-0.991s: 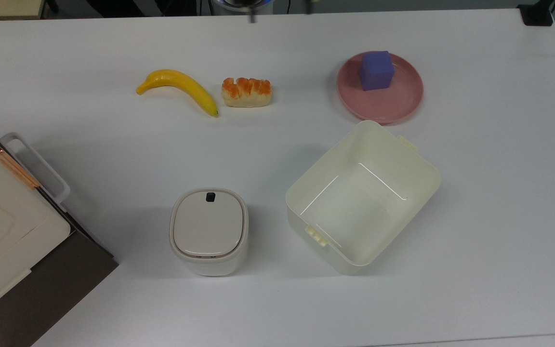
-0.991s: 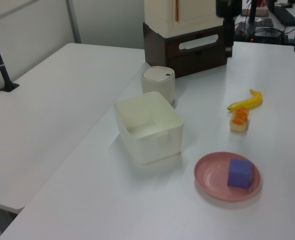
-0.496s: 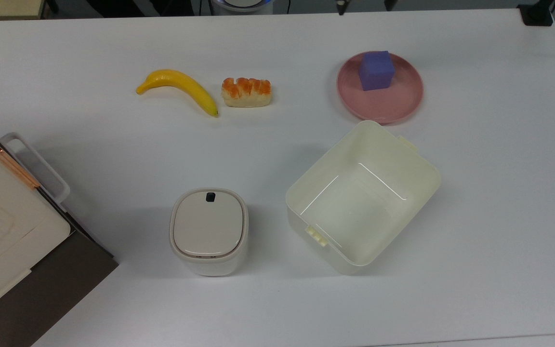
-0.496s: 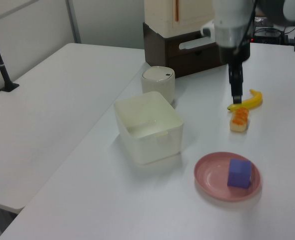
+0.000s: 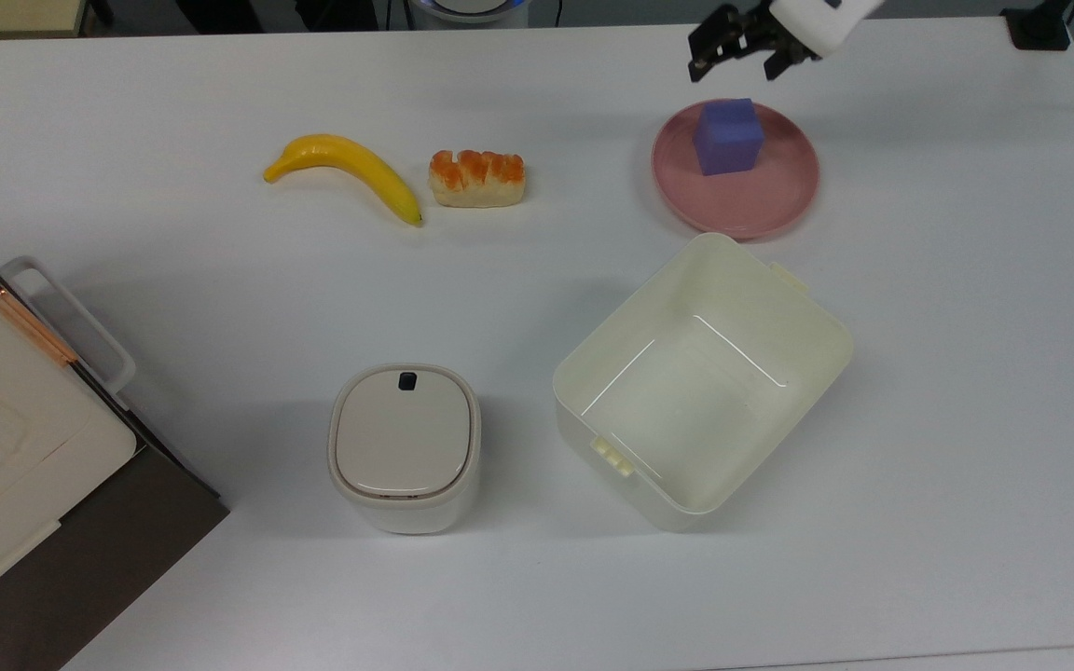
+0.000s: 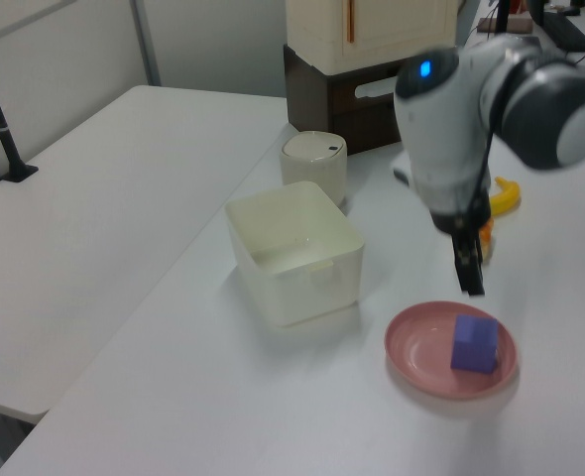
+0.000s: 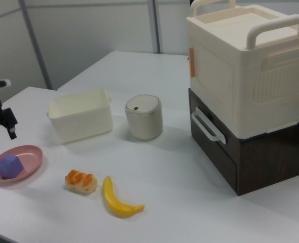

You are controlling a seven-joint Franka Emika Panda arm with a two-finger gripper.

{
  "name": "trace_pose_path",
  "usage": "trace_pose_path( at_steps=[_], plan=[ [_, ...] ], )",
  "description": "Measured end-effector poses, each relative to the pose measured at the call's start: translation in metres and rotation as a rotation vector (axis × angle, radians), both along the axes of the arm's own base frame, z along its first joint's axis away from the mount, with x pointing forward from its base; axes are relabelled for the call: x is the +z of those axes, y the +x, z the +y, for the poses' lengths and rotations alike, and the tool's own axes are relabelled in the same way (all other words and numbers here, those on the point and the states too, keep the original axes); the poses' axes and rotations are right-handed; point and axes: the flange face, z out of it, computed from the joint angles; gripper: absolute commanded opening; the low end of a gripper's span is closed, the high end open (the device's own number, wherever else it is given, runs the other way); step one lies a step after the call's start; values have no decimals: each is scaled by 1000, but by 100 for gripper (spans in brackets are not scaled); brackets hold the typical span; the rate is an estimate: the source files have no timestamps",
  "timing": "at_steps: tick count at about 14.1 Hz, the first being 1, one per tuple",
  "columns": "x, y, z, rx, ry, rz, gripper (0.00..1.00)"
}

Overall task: Put the cube on the table
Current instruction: 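Move the gripper over the purple cube on the pink plate, then lower the gripper and close it around the purple cube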

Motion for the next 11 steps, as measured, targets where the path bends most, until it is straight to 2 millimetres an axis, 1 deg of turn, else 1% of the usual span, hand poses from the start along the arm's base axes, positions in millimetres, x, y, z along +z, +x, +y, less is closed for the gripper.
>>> trace_pose_path(
  at_steps=[1, 2, 5, 6, 9, 11],
  plan=[
    [-19, -7, 9, 3, -29, 2, 100],
    [-30, -12, 14, 6, -44, 9, 100],
    [-54, -17, 20, 18, -67, 43, 100],
    [-64, -18, 19, 22, -78, 56, 100],
    [-81, -17, 18, 25, -92, 84, 100],
    [-86, -17, 18, 25, -94, 93, 100]
  ],
)
